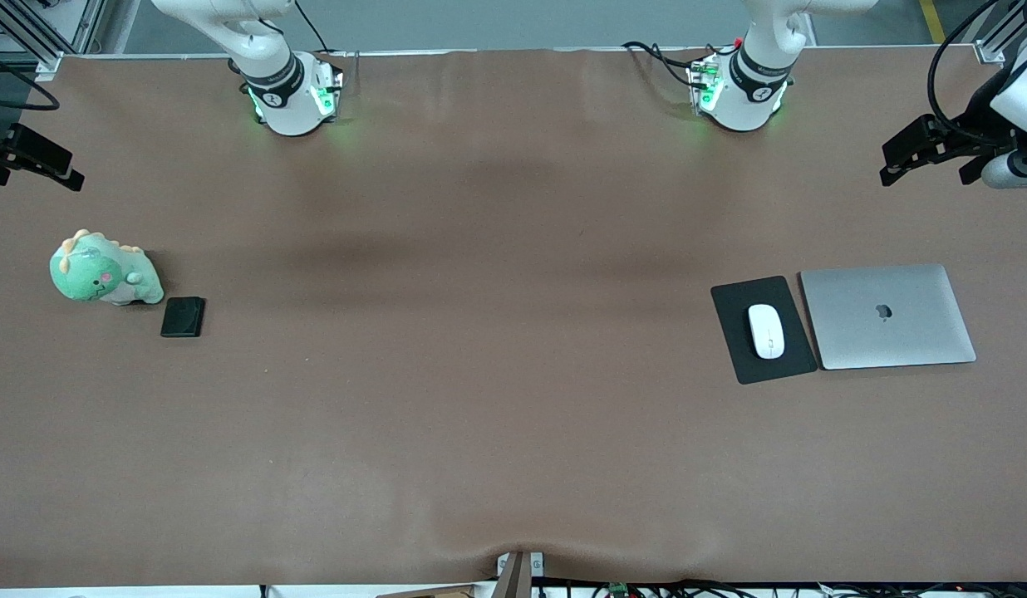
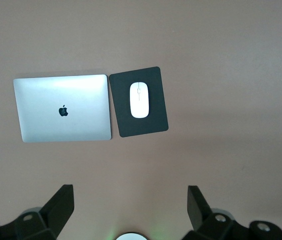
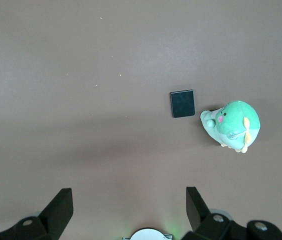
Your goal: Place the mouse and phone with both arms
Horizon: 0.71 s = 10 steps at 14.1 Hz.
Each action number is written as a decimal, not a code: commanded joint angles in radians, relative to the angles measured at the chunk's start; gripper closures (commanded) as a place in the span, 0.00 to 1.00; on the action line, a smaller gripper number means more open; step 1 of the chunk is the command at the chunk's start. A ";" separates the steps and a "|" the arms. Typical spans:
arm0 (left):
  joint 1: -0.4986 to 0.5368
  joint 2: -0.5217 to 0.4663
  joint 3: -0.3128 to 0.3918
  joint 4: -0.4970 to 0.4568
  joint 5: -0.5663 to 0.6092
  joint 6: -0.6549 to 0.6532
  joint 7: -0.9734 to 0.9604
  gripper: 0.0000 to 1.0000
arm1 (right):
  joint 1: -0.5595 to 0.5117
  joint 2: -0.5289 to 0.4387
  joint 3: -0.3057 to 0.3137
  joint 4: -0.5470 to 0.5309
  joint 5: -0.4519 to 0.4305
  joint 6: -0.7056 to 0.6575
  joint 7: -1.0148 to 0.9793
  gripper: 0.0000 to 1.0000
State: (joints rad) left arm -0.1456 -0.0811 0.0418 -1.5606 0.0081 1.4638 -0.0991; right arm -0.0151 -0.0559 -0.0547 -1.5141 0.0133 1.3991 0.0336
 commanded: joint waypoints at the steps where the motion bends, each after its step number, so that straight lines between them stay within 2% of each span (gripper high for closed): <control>1: 0.134 0.003 -0.131 0.008 -0.007 0.016 0.010 0.00 | -0.008 -0.010 0.012 -0.005 -0.019 -0.005 0.015 0.00; 2: 0.164 0.004 -0.170 0.005 -0.007 0.023 0.010 0.00 | -0.011 -0.010 0.012 -0.003 -0.019 -0.005 0.015 0.00; 5: 0.219 0.003 -0.223 0.002 -0.007 0.017 0.009 0.00 | -0.014 -0.010 0.010 -0.001 -0.019 -0.005 0.015 0.00; 10: 0.225 0.007 -0.224 0.016 0.001 0.013 -0.004 0.00 | -0.012 -0.010 0.012 -0.001 -0.019 -0.003 0.015 0.00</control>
State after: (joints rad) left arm 0.0597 -0.0788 -0.1687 -1.5611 0.0081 1.4757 -0.1003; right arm -0.0171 -0.0559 -0.0551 -1.5142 0.0131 1.3990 0.0342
